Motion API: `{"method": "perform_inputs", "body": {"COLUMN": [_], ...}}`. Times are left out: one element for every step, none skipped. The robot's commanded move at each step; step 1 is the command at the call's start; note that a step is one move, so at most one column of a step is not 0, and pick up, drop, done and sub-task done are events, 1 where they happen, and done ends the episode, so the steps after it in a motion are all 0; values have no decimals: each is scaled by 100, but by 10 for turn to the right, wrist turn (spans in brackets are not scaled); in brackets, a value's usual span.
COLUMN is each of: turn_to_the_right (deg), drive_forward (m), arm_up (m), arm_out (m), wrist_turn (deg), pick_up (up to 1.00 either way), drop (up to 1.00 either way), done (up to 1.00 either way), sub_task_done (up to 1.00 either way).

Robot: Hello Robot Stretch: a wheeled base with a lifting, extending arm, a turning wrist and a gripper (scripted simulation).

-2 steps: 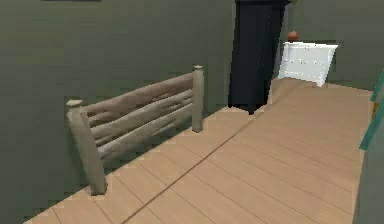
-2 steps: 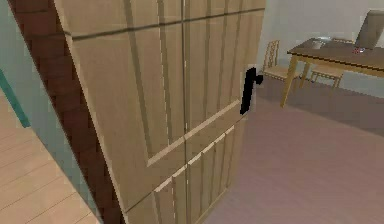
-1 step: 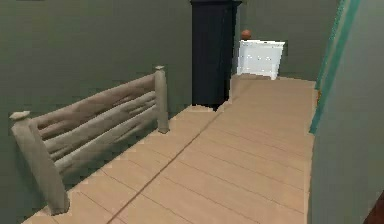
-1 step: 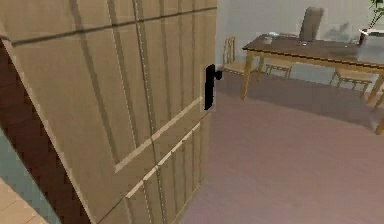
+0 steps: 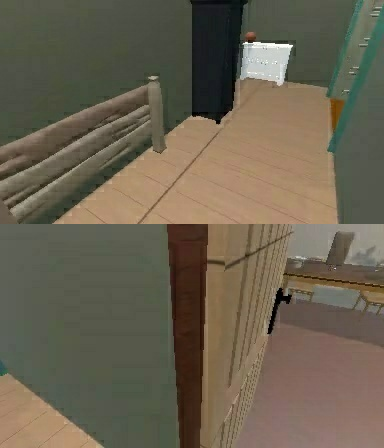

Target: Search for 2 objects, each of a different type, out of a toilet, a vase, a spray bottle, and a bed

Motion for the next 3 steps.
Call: {"method": "perform_inputs", "body": {"turn_to_the_right": [300, 0, -30], "drive_forward": [0, 75, 0], "arm_up": [0, 0, 0], "arm_out": [0, 0, 0], "wrist_turn": [0, 0, 0], "pick_up": [0, 0, 0], "drop": [0, 0, 0], "done": [0, 0, 0], "sub_task_done": [0, 0, 0]}}
